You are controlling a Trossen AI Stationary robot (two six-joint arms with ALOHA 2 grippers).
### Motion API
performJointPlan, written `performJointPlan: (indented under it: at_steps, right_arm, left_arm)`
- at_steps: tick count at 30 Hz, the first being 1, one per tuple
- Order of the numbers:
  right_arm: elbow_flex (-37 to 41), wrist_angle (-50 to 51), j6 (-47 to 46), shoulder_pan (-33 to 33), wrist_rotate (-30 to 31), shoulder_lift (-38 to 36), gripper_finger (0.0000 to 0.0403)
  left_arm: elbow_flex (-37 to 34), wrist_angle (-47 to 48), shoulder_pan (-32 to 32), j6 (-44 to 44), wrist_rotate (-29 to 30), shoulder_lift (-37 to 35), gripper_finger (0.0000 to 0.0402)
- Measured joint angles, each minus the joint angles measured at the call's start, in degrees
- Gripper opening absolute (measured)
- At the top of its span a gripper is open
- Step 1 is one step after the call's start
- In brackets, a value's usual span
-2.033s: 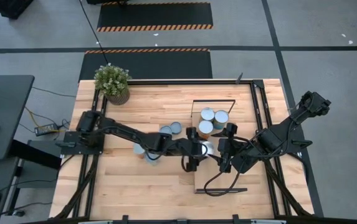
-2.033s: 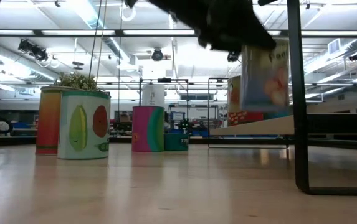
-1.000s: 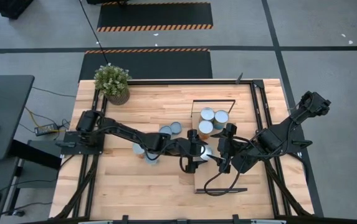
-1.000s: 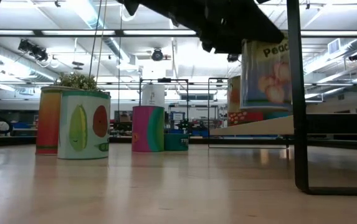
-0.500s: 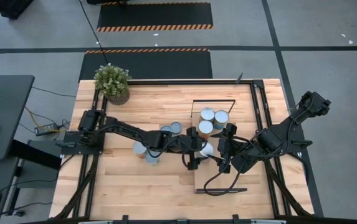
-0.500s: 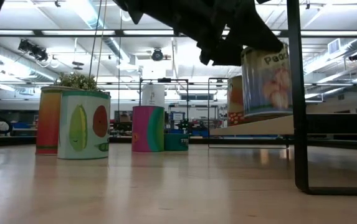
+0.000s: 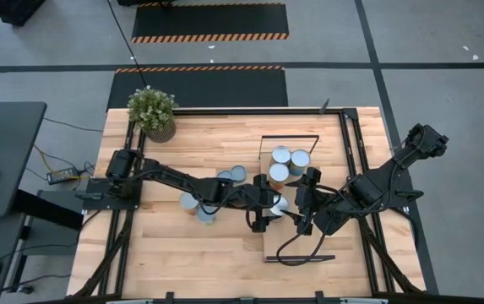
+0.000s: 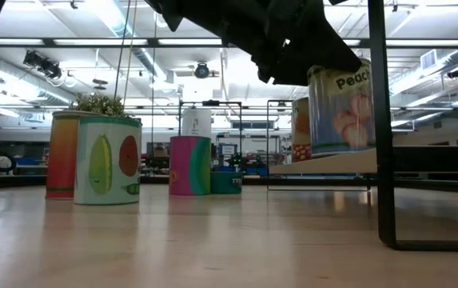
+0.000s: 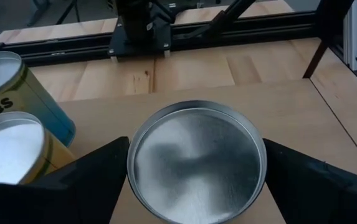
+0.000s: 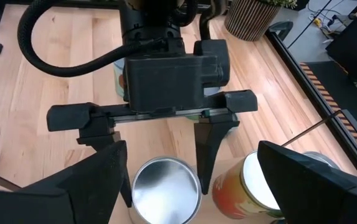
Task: Pick and place cans onto a shelf
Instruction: Put the canned peaches on the shelf
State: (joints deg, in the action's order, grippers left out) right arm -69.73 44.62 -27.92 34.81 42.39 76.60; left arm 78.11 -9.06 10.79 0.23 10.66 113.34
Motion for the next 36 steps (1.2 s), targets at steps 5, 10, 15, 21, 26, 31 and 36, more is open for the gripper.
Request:
performJointPlan:
  at_steps: [5,10,15,21,26,31,36]
  right_arm:
    - [0.0,0.0,0.0,0.0,0.0,0.0,0.0368]
    - [0.0,0.0,0.0,0.0,0.0,0.0,0.0368]
    - [0.0,0.0,0.0,0.0,0.0,0.0,0.0368]
    - [0.0,0.0,0.0,0.0,0.0,0.0,0.0368]
    - [0.0,-0.1,0.1,0.0,0.0,0.0,0.0368]
    - [0.0,-2.1,2.0,1.1,0.6,0.0,0.0368]
    - [0.0,-2.2,1.6,2.8,1.9,0.0,0.0368]
  left_arm:
    - [0.0,0.0,-0.1,0.0,0.0,0.0,0.0356]
    - [0.0,-0.1,-0.1,0.6,-0.4,0.0,0.0356]
    - [0.0,-0.1,-0.1,0.9,-0.9,0.0,0.0356]
    - [0.0,-0.5,-0.2,2.0,0.0,-0.1,0.0356]
    - [0.0,-3.1,-0.3,3.6,-0.3,-0.2,0.0356]
    - [0.0,-1.9,-0.4,4.8,-0.4,-1.3,0.0356]
    - [0.1,4.5,-0.1,4.2,-0.4,-6.5,0.0355]
